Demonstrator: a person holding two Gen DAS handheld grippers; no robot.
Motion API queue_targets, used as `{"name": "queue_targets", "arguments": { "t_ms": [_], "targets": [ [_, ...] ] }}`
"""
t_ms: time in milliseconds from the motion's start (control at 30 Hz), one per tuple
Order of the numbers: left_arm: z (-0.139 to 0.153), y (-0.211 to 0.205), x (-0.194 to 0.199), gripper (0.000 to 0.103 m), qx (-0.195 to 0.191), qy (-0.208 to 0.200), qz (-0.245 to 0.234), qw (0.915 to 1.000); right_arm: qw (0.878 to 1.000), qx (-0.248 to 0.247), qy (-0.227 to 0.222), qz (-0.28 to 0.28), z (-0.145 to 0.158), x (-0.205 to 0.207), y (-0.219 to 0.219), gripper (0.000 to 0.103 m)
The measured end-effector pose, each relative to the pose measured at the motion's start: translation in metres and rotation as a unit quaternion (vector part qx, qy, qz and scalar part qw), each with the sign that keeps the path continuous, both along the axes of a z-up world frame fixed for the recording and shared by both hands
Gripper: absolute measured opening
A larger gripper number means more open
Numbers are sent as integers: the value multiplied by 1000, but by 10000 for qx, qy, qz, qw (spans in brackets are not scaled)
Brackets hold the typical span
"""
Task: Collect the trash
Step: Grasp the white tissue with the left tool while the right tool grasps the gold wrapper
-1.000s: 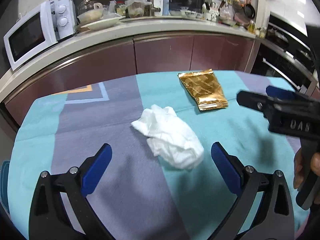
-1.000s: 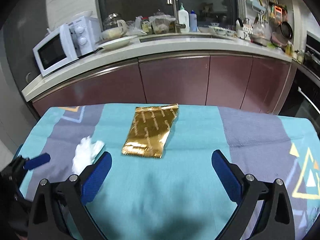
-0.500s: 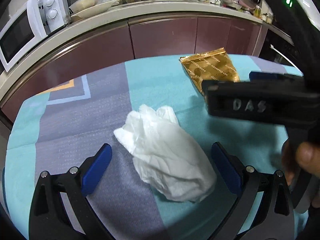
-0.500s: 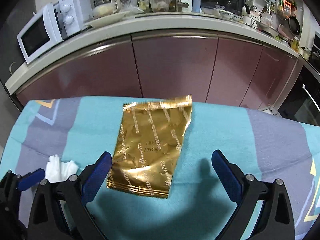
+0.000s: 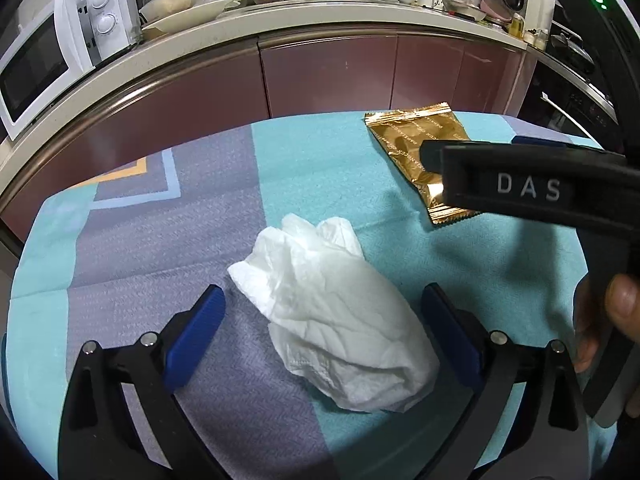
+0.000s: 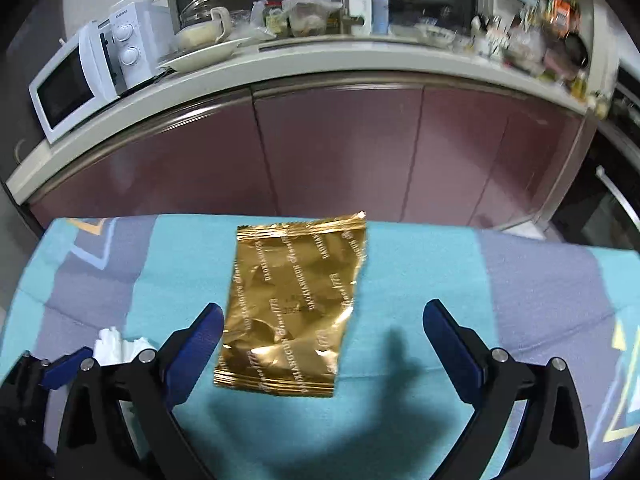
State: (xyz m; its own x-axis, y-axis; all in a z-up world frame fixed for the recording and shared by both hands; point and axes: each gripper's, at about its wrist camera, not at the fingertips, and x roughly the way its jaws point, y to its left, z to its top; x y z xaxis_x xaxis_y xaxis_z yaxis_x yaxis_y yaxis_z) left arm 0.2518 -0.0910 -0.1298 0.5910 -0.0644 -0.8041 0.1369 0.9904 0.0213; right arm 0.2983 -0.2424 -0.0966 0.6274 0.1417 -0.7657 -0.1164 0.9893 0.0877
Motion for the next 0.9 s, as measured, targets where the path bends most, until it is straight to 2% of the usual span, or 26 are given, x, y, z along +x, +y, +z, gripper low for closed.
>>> {"name": "queue_targets", "arguments": {
  "t_ms": [133,200,300,367,400,500,600,733,900],
  "targets": [
    [0,0,-1,97,-16,10,3,10000,9993,-127,170,317,-8,7,19,95],
    [0,-1,-1,96,-16,5,-4,10000,9988,-261,249,324,-14,11,25,90],
    [2,-2,-4,84,-27,-61,-63,10000,9989,-316,190,301,-14,12,27,81],
    [4,-4,-5,70,-18,-104,-147,9998,9988,-334,158,331,-12,12,26,62],
    [5,-6,-6,62,-19,-113,-177,9998,9987,-284,176,376,-11,12,26,59],
    [7,-11,-8,45,-75,-115,-247,9996,9987,-255,164,399,-10,11,23,52],
    [8,-9,-9,31,-200,-111,-265,9994,9988,-166,108,454,-10,6,22,37],
    [9,-3,-8,20,-305,-79,-238,9992,9987,-104,94,487,-9,2,19,26],
    [12,10,-14,17,-528,-108,-211,9983,9989,23,-33,474,-5,-7,14,23]
  ]
}}
